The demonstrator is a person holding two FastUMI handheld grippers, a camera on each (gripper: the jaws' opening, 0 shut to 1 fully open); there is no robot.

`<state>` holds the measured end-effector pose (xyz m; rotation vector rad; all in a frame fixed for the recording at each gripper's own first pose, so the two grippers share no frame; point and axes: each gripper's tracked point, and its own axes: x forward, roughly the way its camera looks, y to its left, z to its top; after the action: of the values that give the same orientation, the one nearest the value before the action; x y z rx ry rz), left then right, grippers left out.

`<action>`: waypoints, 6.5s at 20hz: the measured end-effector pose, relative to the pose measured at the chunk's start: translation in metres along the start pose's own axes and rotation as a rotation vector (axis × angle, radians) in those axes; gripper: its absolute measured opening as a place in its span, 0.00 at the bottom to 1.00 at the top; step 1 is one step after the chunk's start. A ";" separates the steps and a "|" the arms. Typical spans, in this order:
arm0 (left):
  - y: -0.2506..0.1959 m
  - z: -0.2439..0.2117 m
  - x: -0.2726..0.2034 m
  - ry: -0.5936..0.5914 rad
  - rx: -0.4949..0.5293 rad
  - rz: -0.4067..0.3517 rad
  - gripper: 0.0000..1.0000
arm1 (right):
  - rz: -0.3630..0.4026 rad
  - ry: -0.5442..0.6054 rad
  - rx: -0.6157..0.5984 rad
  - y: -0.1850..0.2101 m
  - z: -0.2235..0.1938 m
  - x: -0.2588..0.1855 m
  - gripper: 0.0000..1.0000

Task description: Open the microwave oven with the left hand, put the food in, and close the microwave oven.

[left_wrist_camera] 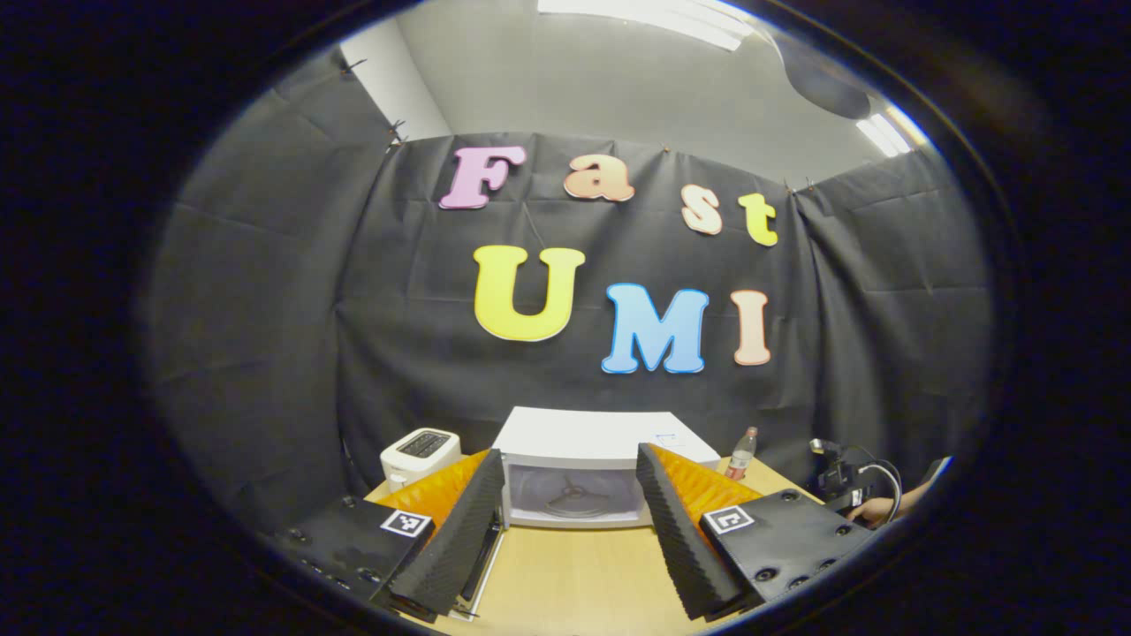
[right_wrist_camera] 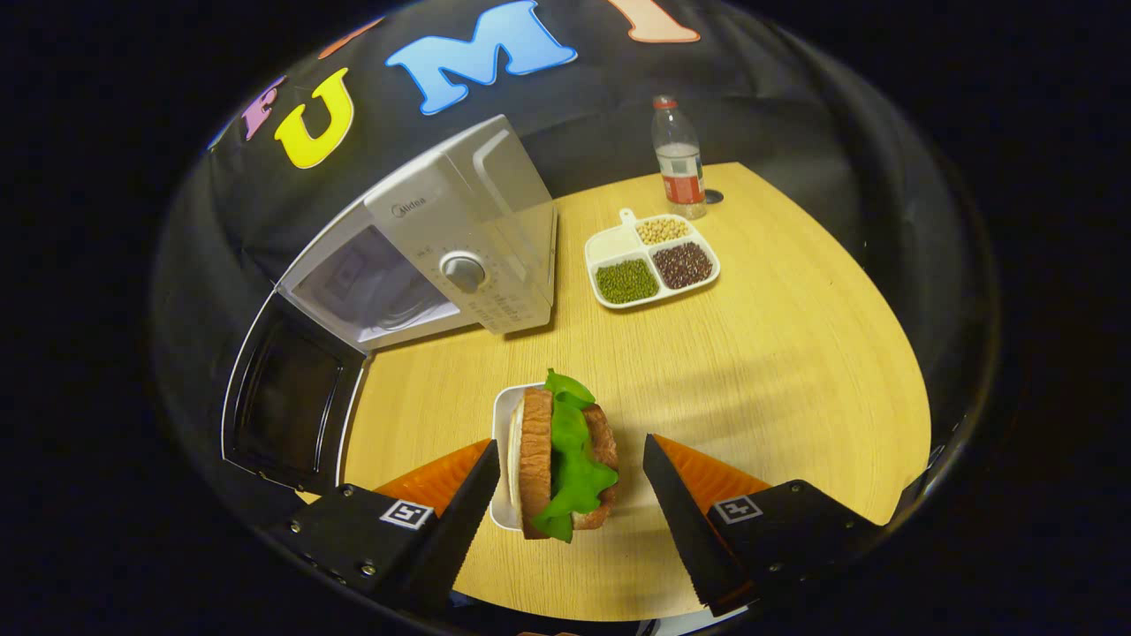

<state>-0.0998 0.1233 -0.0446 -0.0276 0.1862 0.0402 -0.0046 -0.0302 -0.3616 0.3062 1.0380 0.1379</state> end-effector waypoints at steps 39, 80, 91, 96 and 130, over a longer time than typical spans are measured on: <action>0.259 -0.009 -0.015 0.022 -0.019 0.029 0.96 | 0.319 -0.482 0.884 0.288 0.135 0.141 0.33; 0.173 -0.014 0.038 0.025 -0.022 -0.123 0.95 | -0.107 -0.848 -0.202 0.254 0.096 -0.105 0.97; 0.182 -0.054 0.020 0.122 0.053 -0.100 0.45 | -0.157 -1.007 -0.323 0.261 0.094 -0.193 0.96; 0.231 -0.130 -0.012 0.289 0.069 -0.030 0.09 | -0.118 -1.003 -0.320 0.273 0.100 -0.186 0.96; 0.018 -0.195 0.022 0.426 0.023 -0.321 0.07 | -0.143 -1.049 -0.411 0.226 0.143 -0.231 0.96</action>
<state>-0.1145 0.1362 -0.2404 -0.0422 0.6056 -0.2905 0.0092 0.0983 -0.0330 -0.0887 -0.0227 0.0421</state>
